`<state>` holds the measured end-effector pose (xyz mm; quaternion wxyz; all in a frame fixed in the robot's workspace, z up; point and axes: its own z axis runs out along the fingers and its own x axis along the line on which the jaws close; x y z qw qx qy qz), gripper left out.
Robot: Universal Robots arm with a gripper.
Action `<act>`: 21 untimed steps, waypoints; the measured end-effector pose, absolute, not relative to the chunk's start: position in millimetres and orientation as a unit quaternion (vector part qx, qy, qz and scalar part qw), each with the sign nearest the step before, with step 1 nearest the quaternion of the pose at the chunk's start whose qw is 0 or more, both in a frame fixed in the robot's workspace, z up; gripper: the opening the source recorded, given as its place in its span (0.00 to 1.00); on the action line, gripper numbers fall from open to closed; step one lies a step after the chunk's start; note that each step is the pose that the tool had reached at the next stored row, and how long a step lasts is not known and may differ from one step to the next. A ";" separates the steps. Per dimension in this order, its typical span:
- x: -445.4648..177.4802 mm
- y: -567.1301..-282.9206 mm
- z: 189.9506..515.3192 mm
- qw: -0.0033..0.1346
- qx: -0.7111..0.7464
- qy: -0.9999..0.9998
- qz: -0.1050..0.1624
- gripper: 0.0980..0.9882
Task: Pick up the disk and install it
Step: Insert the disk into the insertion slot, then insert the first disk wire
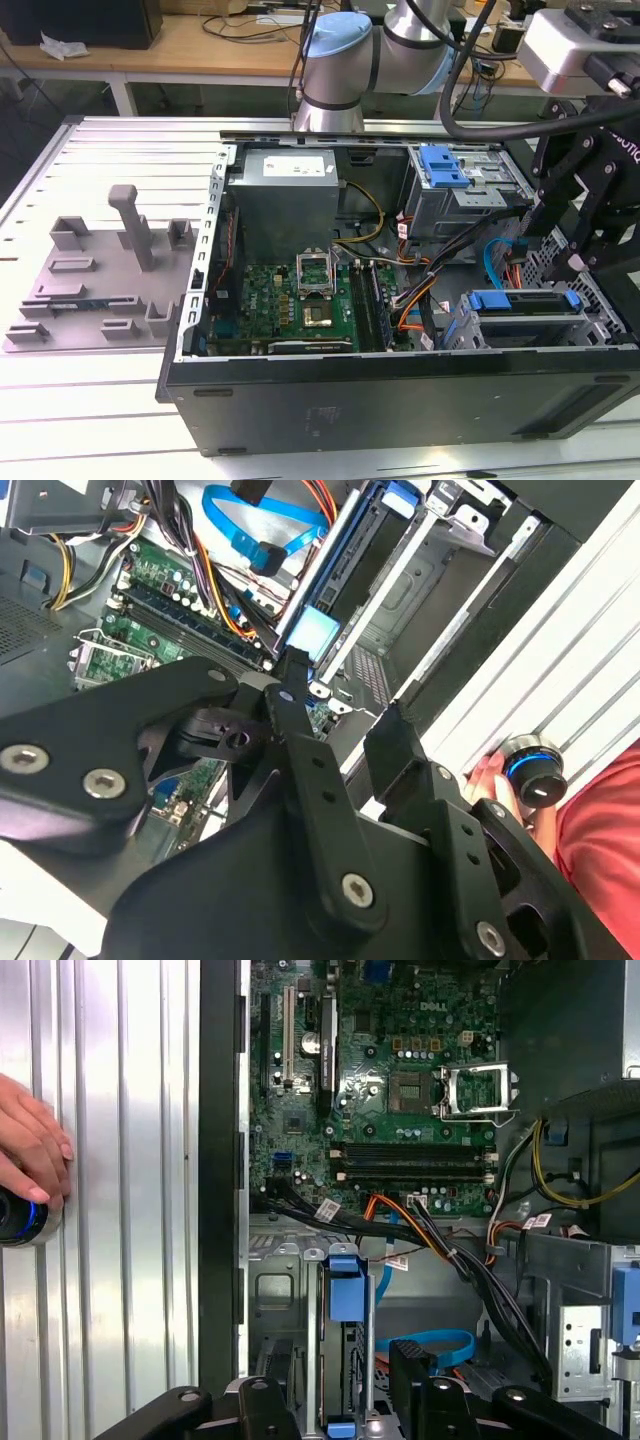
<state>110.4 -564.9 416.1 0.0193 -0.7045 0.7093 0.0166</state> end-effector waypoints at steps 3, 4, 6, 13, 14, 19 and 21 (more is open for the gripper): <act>110.4 -564.9 416.1 0.019 -0.705 0.709 0.017 0.45; 110.4 -564.9 416.1 0.019 -0.705 0.709 0.017 0.45; 110.4 -564.9 416.1 0.019 -0.705 0.709 0.017 0.45; 110.4 -564.9 416.1 0.019 -0.705 0.709 0.017 0.45; 110.4 -564.9 416.1 0.019 -0.705 0.709 0.017 0.45; 110.4 -544.2 416.0 0.002 -0.705 0.709 -0.001 0.45; 110.4 -521.6 416.0 -0.016 -0.705 0.709 -0.018 0.45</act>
